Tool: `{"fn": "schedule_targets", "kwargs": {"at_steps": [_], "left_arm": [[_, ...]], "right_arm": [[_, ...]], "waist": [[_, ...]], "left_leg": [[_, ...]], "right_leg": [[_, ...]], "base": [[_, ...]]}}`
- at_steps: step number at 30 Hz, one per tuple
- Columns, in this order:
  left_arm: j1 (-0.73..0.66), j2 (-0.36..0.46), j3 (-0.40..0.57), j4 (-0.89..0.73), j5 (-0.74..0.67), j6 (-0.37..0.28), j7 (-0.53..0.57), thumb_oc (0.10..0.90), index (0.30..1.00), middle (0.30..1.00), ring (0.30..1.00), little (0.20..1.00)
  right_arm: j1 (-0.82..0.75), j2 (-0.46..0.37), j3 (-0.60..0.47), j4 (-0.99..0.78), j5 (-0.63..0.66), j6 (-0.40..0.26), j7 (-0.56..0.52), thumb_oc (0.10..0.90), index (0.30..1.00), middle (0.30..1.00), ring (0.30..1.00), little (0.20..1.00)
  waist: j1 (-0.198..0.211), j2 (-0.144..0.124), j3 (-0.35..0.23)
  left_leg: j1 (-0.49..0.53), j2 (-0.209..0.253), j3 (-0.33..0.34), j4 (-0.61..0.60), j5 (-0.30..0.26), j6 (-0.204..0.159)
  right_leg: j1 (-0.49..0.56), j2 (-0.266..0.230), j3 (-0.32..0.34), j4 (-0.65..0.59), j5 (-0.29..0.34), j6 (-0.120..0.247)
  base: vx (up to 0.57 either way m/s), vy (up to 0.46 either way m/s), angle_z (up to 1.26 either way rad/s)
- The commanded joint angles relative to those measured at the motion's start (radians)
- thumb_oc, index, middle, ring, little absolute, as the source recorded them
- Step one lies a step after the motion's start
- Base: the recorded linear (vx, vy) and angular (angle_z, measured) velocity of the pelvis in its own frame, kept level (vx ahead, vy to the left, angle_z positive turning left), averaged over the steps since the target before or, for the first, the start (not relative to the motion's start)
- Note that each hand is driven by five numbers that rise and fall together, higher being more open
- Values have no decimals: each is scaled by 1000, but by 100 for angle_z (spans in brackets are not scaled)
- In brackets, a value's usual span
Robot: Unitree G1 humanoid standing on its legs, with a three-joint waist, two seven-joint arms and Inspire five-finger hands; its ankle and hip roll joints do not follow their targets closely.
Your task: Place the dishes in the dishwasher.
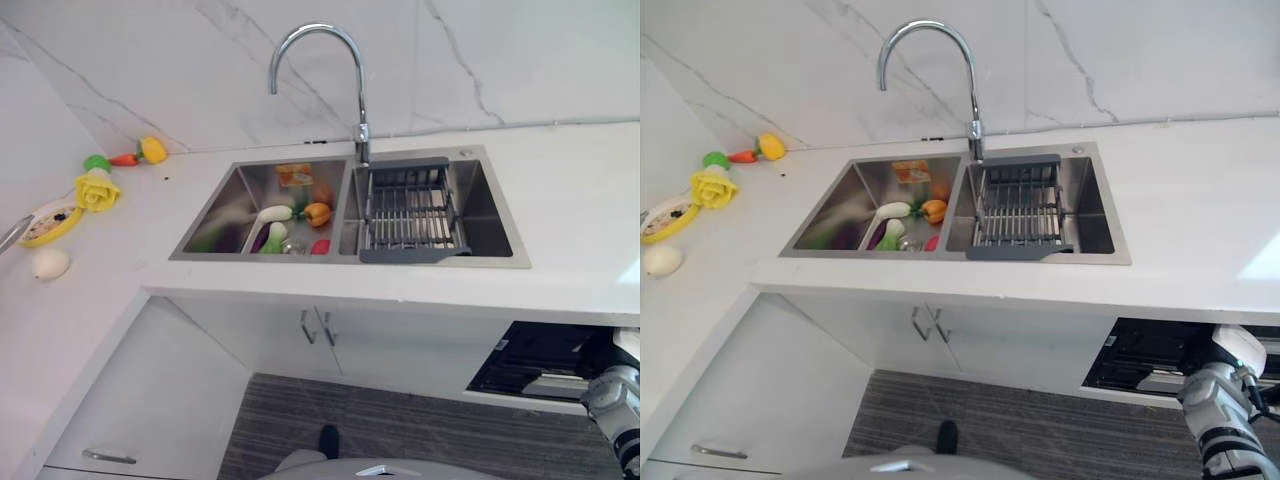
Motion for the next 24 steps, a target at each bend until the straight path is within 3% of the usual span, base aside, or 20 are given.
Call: {"fn": "schedule_targets", "kwargs": {"at_steps": [1,3,4,8,9,12,14,18,20,22,23,24], "left_arm": [[-99,80,-46,-65,21,-37,44,800,900,900,900,900],[-96,79,-43,-76,12,-38,41,800,900,900,900,900],[-104,71,-30,-71,-4,-37,39,800,900,900,900,900],[-119,42,-7,-35,-37,-32,26,800,900,900,900,900],[-134,23,24,-4,-74,-31,15,800,900,900,900,900],[-137,17,52,-16,-109,-39,7,800,900,900,900,900],[-167,14,80,3,-135,-48,13,800,900,900,900,900],[-215,13,87,69,-115,-45,46,800,900,900,900,900],[-226,14,93,98,-107,-35,45,800,900,900,900,900],[-230,19,87,122,-89,-22,48,800,900,900,900,900],[-232,23,85,142,-64,-20,51,800,900,900,900,900],[-232,23,85,142,-64,-20,51,800,900,900,900,900]], "right_arm": [[-184,-19,42,-322,-133,-210,-99,522,484,484,484,484],[-150,9,36,-328,-129,-212,-96,626,639,639,639,639],[-92,78,41,-315,-108,-217,-76,800,900,900,900,900],[-21,189,66,-231,-52,-215,-22,800,900,900,900,900],[29,265,92,-155,-8,-208,33,800,900,900,900,900],[74,325,103,-83,42,-197,72,800,900,900,900,900],[115,399,98,86,108,-176,123,800,900,900,900,900],[116,444,62,314,164,-154,156,800,900,900,900,900],[119,438,48,362,171,-141,172,800,900,900,900,900],[116,434,40,389,187,-133,182,800,900,900,900,900],[117,437,39,405,192,-131,190,800,900,900,900,900],[117,437,39,405,192,-131,190,800,900,900,900,900]], "waist": [[79,-63,24],[72,-69,25],[52,-81,26],[20,-98,25],[-3,-111,23],[-14,-129,21],[-29,-158,20],[-43,-178,19],[-57,-184,26],[-79,-178,45],[-85,-174,43],[-85,-174,42]], "left_leg": [[-19,29,37,12,-46,-43],[-13,29,45,12,-51,-39],[4,29,62,11,-66,-30],[22,17,100,10,-73,-1],[41,10,121,10,-92,15],[60,3,140,10,-107,30],[86,-15,166,10,-132,50],[126,-49,183,10,-168,89],[144,-73,185,10,-179,118],[171,-88,163,10,-186,142],[177,-87,155,10,-193,143],[177,-87,155,10,-193,143]], "right_leg": [[40,7,87,52,-162,-33],[35,4,93,54,-158,-30],[24,-3,110,60,-149,-24],[-11,-27,143,72,-110,-17],[-30,-40,186,85,-99,-10],[-51,-55,225,101,-88,-2],[-81,-80,268,137,-72,16],[-139,-127,322,268,-42,45],[-187,-159,365,399,17,66],[-263,-154,462,559,80,66],[-290,-137,504,577,71,59],[-290,-137,504,577,71,59]], "base": [[1,34,-8],[4,47,-13],[16,79,-25],[-7,142,-32],[-21,260,-46],[37,141,-42],[57,229,-53],[66,246,-51],[38,269,-30],[41,214,-14],[36,91,5],[83,30,13]]}}
